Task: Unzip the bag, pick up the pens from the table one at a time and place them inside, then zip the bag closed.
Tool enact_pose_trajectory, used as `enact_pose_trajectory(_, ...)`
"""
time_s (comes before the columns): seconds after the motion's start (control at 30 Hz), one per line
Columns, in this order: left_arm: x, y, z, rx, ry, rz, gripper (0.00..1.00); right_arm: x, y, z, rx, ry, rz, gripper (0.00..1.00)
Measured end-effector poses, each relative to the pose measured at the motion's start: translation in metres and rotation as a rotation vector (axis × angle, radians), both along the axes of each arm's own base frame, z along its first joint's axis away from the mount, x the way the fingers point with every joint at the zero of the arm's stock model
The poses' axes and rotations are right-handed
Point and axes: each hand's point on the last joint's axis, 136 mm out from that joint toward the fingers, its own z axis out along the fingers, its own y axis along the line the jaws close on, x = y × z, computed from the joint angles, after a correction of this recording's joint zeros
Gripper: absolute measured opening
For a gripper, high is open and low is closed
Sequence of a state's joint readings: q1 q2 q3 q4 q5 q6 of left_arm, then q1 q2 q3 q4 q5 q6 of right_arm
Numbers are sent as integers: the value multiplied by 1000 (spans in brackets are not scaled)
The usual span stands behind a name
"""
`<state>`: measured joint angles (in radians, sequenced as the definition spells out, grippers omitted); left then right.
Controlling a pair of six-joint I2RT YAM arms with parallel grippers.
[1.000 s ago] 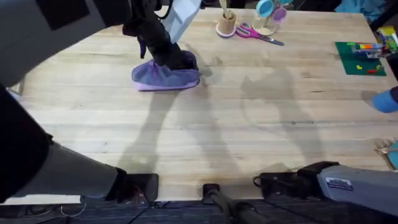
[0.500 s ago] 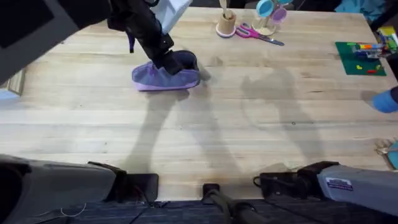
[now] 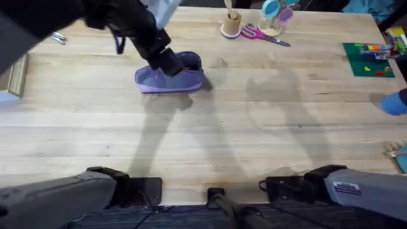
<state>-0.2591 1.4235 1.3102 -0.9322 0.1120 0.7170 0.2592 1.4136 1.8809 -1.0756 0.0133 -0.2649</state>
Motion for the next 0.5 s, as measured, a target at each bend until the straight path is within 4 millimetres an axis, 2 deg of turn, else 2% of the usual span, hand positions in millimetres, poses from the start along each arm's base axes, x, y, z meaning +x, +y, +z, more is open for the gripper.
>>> enact_pose_trajectory(0.13,-11,13,22,-78,-25,-4,993,-4,14,0,11,3,46,996)
enact_pose_trajectory(0.3,-14,45,45,-188,-88,54,995,-6,26,3,22,-10,83,996)
enact_pose_trajectory(0.4,-19,63,49,-244,-102,85,994,-5,29,5,25,-21,91,996)
enact_pose_trajectory(0.5,-32,74,44,-289,-74,88,994,-6,31,5,28,-20,94,996)
